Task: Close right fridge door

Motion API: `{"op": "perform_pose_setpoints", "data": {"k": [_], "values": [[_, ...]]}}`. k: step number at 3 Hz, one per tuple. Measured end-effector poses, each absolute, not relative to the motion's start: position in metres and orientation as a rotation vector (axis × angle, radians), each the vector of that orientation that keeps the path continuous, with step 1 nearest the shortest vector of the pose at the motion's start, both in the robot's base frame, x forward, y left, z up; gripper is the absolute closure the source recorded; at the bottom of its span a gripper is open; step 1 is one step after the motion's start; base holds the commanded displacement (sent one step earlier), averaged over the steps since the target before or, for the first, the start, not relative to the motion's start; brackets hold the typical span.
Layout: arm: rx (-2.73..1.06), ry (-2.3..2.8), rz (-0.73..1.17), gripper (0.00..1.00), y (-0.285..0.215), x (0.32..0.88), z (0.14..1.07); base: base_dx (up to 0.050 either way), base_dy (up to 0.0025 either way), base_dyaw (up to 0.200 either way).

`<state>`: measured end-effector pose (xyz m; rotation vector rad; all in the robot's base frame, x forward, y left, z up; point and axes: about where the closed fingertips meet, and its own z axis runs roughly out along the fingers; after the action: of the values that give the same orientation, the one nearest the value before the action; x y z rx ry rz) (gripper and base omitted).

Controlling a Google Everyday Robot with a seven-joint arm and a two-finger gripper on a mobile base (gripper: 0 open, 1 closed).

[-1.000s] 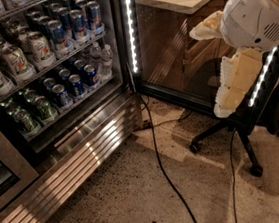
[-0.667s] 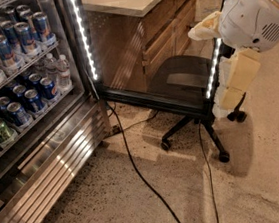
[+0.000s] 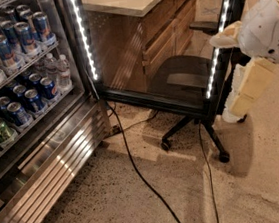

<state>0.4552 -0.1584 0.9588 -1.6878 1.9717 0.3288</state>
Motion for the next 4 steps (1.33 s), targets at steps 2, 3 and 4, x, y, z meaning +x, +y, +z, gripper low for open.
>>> {"op": "perform_pose_setpoints", "data": {"k": [2, 3, 4], "values": [[-1.321, 2.116, 0.317, 0.00, -0.247, 0.468, 0.913, 0.000, 0.00000, 0.000], [-1.307, 2.117, 0.311, 0.00, -0.250, 0.469, 0.913, 0.000, 0.00000, 0.000], [-1.307, 2.117, 0.311, 0.18, -0.250, 0.469, 0.913, 0.000, 0.00000, 0.000]]}}
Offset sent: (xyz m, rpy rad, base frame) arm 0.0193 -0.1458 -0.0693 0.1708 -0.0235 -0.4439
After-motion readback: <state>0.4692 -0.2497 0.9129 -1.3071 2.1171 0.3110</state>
